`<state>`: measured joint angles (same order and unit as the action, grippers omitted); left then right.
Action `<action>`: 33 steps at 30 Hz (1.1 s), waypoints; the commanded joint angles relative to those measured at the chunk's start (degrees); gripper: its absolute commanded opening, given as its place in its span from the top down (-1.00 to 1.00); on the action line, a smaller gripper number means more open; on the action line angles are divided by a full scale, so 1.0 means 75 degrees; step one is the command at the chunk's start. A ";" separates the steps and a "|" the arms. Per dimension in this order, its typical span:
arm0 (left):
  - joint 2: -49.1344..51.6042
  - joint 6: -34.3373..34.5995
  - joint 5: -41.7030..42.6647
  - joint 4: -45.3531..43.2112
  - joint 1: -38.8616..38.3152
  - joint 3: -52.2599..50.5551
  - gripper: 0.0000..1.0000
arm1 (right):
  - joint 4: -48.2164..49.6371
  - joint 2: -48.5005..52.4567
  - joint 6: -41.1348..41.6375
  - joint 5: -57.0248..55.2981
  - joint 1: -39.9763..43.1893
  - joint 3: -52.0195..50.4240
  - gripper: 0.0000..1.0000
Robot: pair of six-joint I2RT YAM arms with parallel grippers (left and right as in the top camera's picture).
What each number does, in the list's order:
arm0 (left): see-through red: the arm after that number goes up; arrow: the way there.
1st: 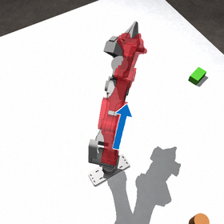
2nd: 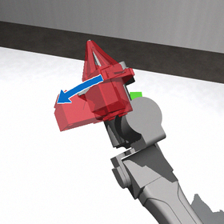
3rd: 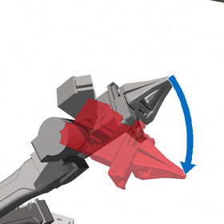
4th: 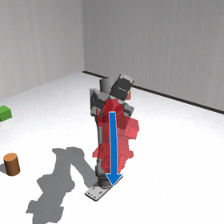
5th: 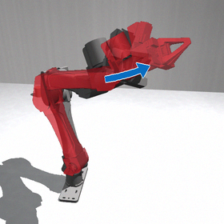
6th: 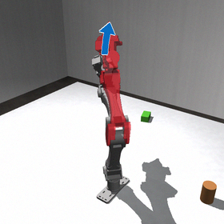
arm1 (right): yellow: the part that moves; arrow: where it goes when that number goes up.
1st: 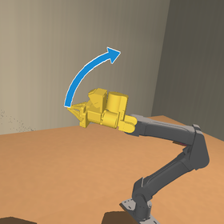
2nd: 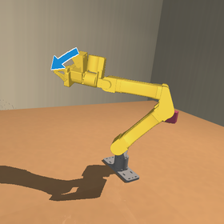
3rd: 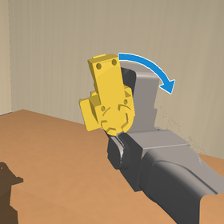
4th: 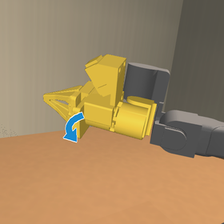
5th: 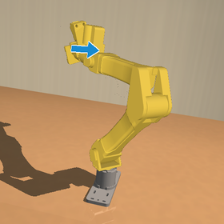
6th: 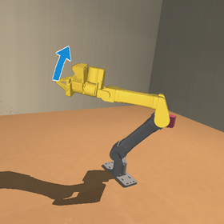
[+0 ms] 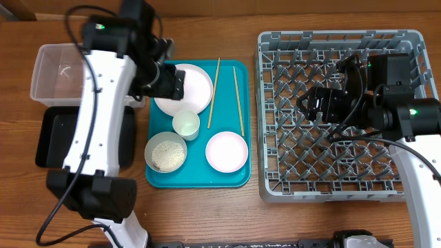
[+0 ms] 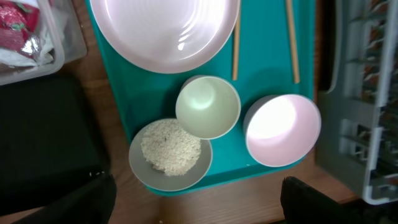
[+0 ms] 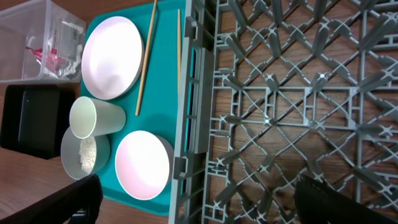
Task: Sort waste into correct bins and load items into the dishwasher
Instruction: 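Grasp the white cup on the teal tray with the left gripper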
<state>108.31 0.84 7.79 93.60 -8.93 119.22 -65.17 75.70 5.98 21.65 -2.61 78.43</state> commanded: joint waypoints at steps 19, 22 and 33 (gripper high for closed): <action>-0.0044 -0.0644 0.0175 -0.5094 -0.0079 -0.5263 0.92 | 0.0041 0.0125 -0.0003 0.0041 0.0009 0.0181 -1.00; -0.0044 -0.0568 0.0708 -0.4564 -0.0047 -0.4488 0.92 | 0.0050 0.0125 0.0000 0.0073 0.0009 0.0181 -1.00; -0.0038 -0.1023 0.6694 -0.2369 0.0764 -0.1568 0.92 | 0.2815 0.0513 0.0000 0.4132 -0.0280 -0.0382 -1.00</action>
<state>108.42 -4.71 35.92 74.89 -4.62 106.04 -48.12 77.21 5.98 40.56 -2.81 76.44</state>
